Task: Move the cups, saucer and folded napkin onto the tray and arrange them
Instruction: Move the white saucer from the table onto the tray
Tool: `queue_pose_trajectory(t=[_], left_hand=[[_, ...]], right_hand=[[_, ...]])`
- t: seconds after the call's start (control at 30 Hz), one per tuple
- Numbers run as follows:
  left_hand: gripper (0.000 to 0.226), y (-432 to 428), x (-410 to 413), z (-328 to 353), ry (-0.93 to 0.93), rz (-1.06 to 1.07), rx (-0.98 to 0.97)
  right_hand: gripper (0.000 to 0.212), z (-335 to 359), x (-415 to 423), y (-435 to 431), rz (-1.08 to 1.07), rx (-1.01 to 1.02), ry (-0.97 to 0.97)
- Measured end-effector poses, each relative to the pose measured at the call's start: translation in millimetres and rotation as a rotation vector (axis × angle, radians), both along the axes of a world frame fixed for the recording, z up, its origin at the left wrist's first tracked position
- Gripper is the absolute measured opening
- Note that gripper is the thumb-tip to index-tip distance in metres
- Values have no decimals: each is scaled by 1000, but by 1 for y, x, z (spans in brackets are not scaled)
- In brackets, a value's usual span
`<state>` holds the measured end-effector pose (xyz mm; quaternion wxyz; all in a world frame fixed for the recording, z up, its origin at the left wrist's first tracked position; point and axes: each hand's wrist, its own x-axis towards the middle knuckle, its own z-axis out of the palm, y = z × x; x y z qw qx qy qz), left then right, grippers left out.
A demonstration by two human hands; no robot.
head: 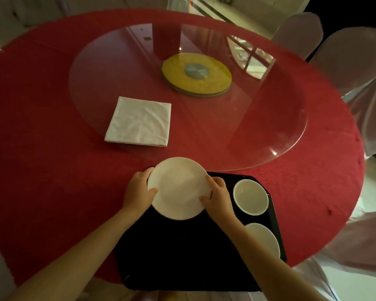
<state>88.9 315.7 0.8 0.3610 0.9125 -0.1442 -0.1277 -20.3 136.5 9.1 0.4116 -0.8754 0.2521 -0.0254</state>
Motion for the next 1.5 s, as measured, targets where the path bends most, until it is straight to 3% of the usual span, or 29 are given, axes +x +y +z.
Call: queue_pose_trajectory(t=[0.63, 1.1, 1.23, 1.4, 1.5], left_hand=[[49, 6, -24, -20, 81, -152, 260], [41, 12, -29, -30, 0, -153, 241], [29, 16, -25, -27, -14, -158, 210], [46, 22, -23, -18, -9, -101, 156], [41, 27, -18, -10, -56, -69, 100]], right_hand=[[59, -36, -23, 21, -76, 27, 131], [61, -51, -29, 25, -60, 13, 125], [65, -47, -25, 28, -35, -64, 182], [67, -38, -15, 36, 41, -155, 181], [67, -29, -5, 39, 77, -133, 192]])
